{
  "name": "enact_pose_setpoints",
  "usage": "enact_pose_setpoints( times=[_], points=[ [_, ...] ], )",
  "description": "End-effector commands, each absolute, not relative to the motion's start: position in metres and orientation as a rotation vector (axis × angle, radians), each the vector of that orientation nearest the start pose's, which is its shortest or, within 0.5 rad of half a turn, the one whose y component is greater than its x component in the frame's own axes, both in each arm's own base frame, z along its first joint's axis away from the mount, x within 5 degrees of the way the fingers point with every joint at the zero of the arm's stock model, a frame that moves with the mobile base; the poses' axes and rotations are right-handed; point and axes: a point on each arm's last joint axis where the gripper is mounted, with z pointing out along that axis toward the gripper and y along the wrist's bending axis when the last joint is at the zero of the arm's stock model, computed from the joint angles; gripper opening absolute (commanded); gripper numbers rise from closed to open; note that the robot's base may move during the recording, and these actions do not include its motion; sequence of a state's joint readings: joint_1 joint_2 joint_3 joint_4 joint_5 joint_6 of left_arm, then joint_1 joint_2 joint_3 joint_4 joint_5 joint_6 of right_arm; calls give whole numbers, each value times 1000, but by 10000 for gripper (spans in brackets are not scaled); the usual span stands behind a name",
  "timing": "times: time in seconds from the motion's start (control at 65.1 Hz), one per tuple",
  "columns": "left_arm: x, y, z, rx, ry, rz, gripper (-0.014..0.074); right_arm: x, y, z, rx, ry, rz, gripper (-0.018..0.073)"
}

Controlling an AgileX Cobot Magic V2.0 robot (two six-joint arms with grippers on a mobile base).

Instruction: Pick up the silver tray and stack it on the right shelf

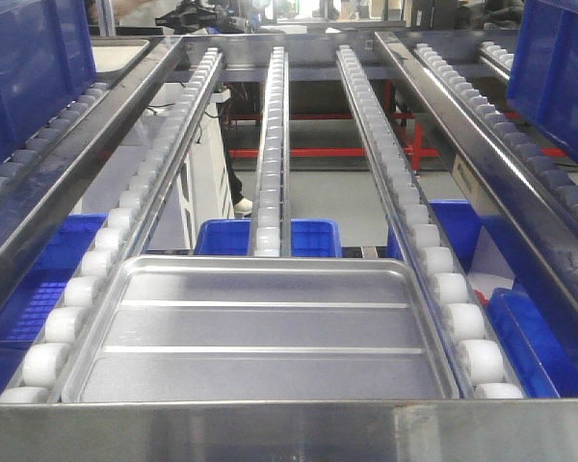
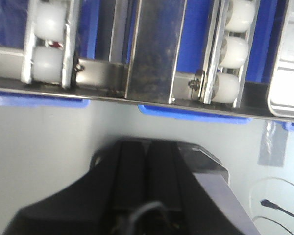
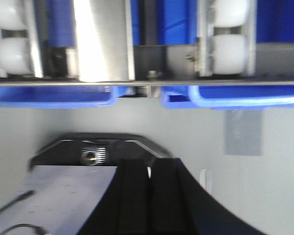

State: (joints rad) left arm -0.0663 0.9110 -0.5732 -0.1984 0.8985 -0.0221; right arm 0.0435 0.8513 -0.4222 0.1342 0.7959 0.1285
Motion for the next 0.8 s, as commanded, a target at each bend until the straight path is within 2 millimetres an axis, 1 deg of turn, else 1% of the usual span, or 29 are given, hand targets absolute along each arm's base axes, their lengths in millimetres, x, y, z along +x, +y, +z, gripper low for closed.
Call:
enact_pose_setpoints(
  times=[0.0, 0.092, 0.138, 0.261, 0.338, 0.415, 0.491, 0.568, 0.676, 0.706, 0.783],
  points=[
    [154, -27, 254, -85, 2690, -323, -100, 135, 21, 227, 272, 2626, 325, 50],
    [159, -28, 252, -86, 2680, -328, -99, 138, 23, 225, 310, 2631, 373, 50],
    [161, -33, 255, -80, 2655, -364, -98, 140, 24, 225, 314, 2640, 378, 52],
    [164, -58, 267, 3, 2618, -442, -94, 148, 29, 234, 265, 2631, 392, 59],
    [168, -71, 266, 22, 2613, -387, -94, 156, 34, 244, 256, 2582, 404, 62],
    [172, -82, 261, -29, 2638, -307, -94, 164, 35, 251, 267, 2540, 379, 75],
    [174, -96, 258, 5, 2649, -257, -94, 172, 38, 255, 265, 2520, 339, 79],
    [177, -115, 255, 59, 2667, -260, -94, 181, 47, 262, 227, 2501, 313, 79],
    [185, -139, 254, 100, 2683, -274, -94, 195, 67, 264, 213, 2517, 314, 79],
    [189, -145, 251, 100, 2688, -266, -94, 200, 74, 265, 201, 2516, 314, 79],
    [202, -159, 251, 99, 2688, -255, -94, 213, 98, 262, 141, 2526, 337, 79]
  ],
)
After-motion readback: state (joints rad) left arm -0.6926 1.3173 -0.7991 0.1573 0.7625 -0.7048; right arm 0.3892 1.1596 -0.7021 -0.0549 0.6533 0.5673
